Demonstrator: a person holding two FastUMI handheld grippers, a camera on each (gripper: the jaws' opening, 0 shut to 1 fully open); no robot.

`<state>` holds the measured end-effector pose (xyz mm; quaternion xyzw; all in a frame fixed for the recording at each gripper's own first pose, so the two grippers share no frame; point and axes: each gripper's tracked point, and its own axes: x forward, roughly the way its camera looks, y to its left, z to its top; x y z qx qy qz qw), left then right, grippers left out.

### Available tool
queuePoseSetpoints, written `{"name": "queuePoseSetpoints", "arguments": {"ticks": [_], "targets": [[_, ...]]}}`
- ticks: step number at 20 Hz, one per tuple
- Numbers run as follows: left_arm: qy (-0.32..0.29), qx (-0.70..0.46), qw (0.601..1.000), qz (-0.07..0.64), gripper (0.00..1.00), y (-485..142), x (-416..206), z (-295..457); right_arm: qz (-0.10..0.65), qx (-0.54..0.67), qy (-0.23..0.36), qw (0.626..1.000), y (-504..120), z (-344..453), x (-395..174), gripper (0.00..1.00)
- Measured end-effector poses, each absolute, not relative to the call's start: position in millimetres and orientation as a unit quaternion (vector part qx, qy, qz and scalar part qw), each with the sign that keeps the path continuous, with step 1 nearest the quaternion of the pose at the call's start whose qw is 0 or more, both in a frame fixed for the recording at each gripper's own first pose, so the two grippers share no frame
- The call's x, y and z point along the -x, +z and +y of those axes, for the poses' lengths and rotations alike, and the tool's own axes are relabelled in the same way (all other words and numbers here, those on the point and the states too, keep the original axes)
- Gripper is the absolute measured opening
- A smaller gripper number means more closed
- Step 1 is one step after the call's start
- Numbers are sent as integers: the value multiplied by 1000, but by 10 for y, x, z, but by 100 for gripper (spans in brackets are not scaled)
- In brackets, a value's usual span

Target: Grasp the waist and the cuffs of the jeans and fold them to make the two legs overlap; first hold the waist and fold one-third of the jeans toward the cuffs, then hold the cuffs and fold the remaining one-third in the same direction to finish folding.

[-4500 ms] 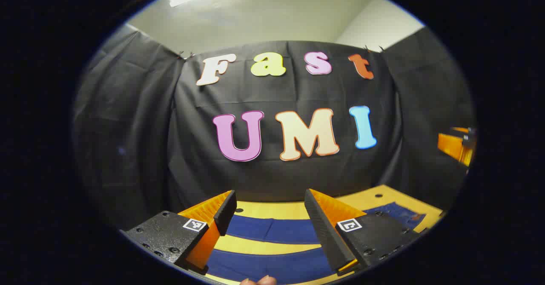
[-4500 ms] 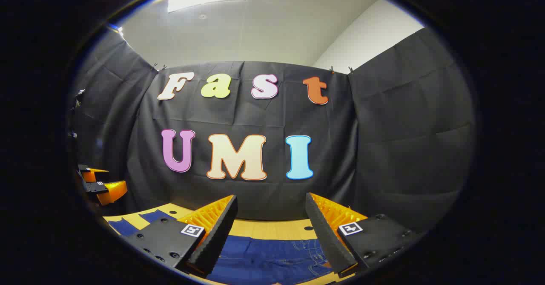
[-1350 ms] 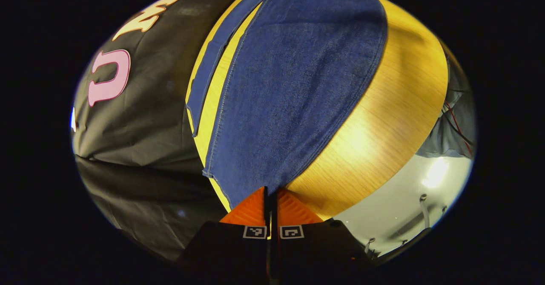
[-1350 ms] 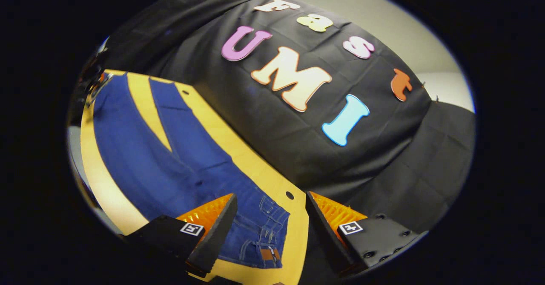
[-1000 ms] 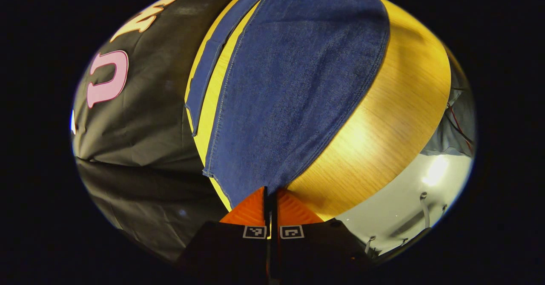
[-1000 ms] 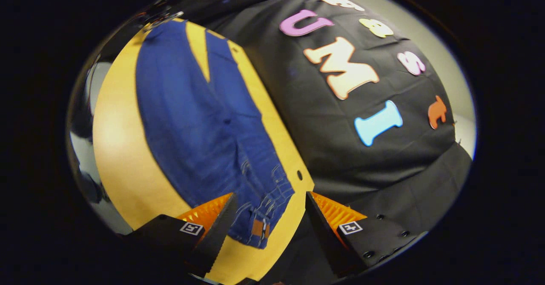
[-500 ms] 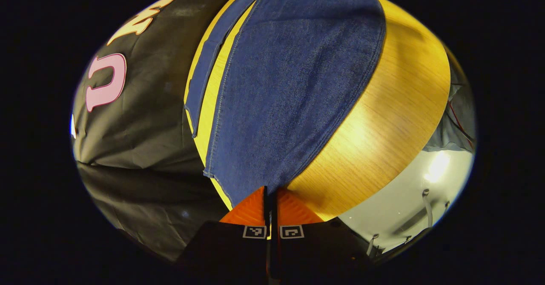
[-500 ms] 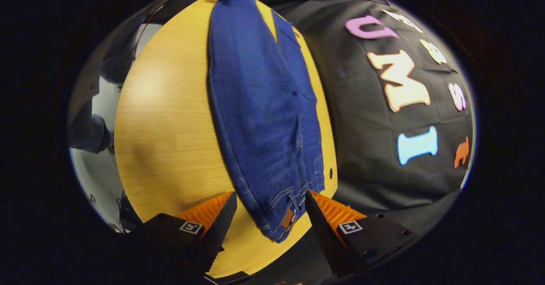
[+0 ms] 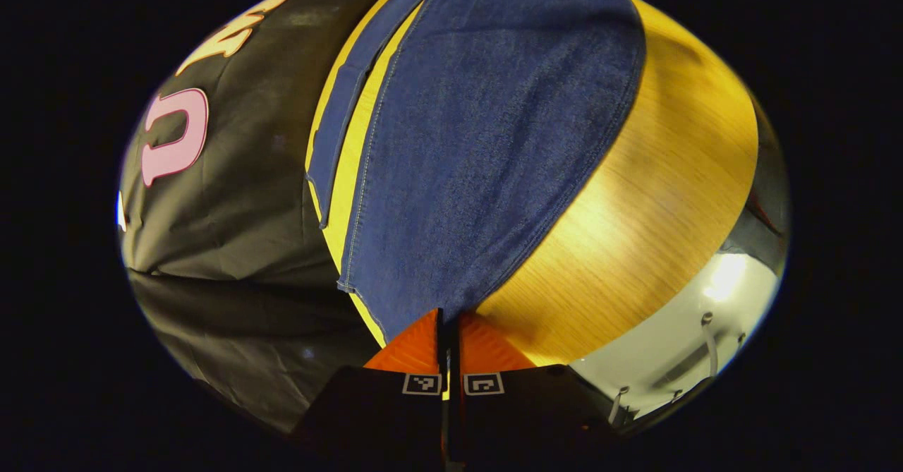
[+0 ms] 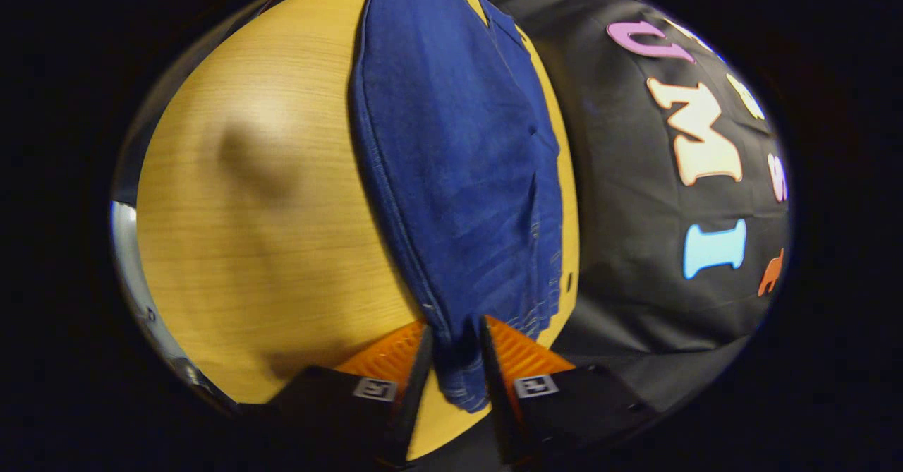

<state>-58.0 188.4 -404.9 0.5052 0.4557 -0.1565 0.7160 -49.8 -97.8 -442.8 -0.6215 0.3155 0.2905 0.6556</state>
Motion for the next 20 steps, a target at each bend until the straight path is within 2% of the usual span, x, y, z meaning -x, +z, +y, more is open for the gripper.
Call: {"name": "queuePoseSetpoints", "arguments": {"ticks": [1, 3, 6, 9, 15, 20], "targets": [[-158, -504, 718, 454, 0, -4049, 589, 1873, 299, 637, 283, 652, -4403, -942, 453, 29], [-150, -498, 722, 456, 0, -4049, 592, 1876, 294, 638, 268, 660, -4329, -943, 431, 5], [-131, -466, 740, 468, 0, -4043, 592, 1858, 322, 588, 253, 697, -4340, -1012, 421, 6], [-88, -430, 772, 460, 0, -3892, 462, 1760, 307, 577, 232, 721, -4153, -919, 360, 5], [-67, -403, 803, 433, 0, -3638, 397, 1674, 303, 517, 110, 793, -3452, -872, -142, 5], [-55, -392, 817, 420, 0, -3399, 247, 1542, 283, 513, 80, 807, -3036, -782, -600, 5]]}}
